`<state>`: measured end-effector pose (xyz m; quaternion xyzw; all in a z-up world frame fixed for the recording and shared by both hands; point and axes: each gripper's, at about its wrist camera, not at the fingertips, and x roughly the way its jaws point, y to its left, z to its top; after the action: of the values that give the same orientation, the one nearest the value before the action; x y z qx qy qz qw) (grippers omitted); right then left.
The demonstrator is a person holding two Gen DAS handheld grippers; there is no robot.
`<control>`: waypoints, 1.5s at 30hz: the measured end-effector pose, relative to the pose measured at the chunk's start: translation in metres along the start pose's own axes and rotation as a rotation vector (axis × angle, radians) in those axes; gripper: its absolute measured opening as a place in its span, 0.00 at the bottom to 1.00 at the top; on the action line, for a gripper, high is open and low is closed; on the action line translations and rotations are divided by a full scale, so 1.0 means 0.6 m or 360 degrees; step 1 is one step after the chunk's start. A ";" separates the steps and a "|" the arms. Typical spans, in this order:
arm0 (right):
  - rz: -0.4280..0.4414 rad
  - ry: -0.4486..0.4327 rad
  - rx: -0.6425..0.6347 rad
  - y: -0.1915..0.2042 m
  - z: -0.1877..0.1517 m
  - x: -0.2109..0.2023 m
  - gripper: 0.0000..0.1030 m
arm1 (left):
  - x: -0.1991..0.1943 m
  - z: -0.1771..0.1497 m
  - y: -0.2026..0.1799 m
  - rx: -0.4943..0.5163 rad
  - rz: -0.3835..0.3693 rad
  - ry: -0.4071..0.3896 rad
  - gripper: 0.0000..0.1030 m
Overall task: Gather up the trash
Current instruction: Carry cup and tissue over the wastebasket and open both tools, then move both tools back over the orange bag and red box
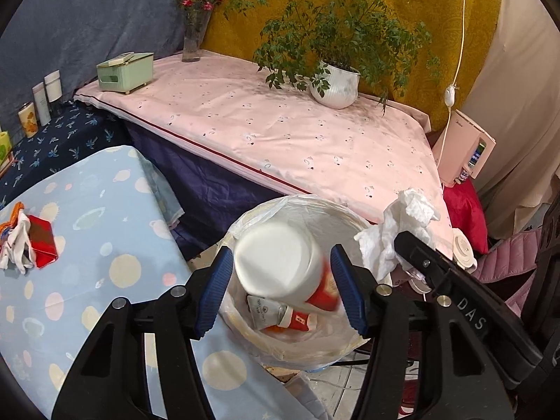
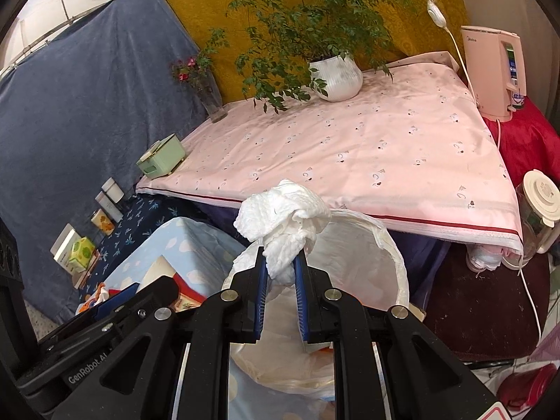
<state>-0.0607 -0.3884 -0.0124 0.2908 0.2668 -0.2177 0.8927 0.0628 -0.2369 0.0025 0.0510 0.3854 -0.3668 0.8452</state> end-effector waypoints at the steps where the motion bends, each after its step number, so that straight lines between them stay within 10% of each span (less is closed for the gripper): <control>1: -0.0001 0.0006 -0.0002 0.000 0.000 0.003 0.15 | 0.002 0.001 0.000 -0.0006 0.0000 0.0003 0.57; 5: -0.0010 0.0025 -0.0013 0.002 -0.002 0.012 0.21 | 0.009 0.001 0.004 -0.0030 0.0026 0.0010 0.72; 45: 0.0130 0.0129 -0.0325 0.223 -0.066 0.044 0.41 | -0.094 -0.045 0.263 -0.0452 0.0324 -0.0105 0.77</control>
<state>0.0181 -0.2708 -0.0017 0.2174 0.3114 -0.1410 0.9143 0.1257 -0.0798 -0.0087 -0.0423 0.3983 -0.2226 0.8888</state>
